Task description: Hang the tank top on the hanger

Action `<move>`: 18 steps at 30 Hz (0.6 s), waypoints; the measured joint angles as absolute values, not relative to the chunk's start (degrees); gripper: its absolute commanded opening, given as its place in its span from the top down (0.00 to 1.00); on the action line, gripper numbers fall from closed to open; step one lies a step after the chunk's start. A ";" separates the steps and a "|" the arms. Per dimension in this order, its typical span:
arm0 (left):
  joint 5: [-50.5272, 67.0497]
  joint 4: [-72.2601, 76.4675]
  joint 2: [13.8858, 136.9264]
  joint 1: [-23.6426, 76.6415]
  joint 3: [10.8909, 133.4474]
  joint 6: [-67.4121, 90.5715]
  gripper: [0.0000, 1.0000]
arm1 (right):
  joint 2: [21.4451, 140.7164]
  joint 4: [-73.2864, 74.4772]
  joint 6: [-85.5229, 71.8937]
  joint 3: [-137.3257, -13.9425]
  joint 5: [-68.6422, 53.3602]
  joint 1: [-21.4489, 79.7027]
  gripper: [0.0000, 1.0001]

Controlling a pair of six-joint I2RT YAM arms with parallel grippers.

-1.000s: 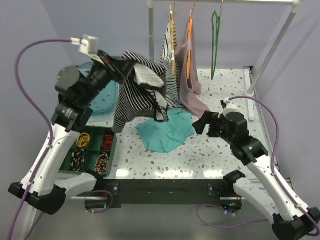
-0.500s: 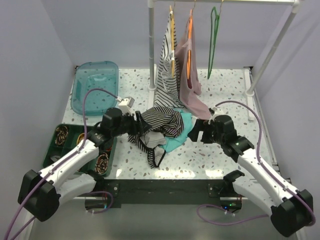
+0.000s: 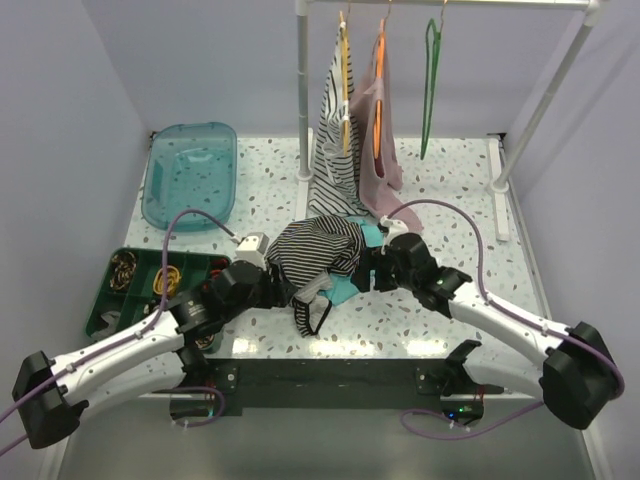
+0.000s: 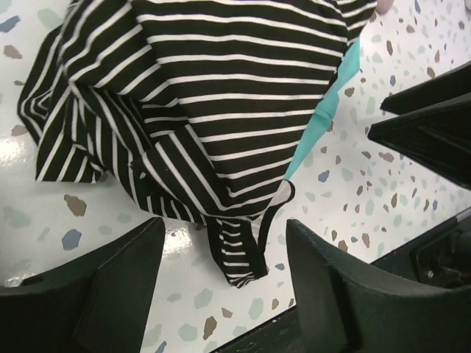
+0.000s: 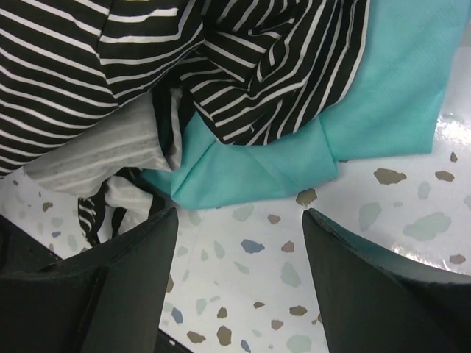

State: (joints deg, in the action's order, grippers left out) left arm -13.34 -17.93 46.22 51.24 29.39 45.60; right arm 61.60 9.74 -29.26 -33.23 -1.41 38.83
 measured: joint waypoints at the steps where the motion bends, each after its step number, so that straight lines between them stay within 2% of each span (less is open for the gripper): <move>1: -14.76 -19.05 45.39 51.59 29.39 45.93 0.22 | 62.98 8.97 -29.28 -33.56 -0.71 39.44 0.32; 4: -17.56 -21.80 43.70 51.90 30.96 45.89 0.24 | 66.02 7.16 -29.34 -34.63 0.84 41.30 0.34; 10: -17.96 -24.43 46.94 51.90 37.43 45.91 0.39 | 68.62 4.86 -29.06 -38.13 4.91 48.07 0.36; 13: -14.72 -23.90 46.22 51.92 32.86 46.76 0.48 | 70.89 3.31 -28.23 -39.66 5.54 51.09 0.36; 18: -9.43 -22.68 44.12 52.97 24.91 48.36 0.48 | 74.83 2.33 -26.87 -40.29 7.33 54.13 0.36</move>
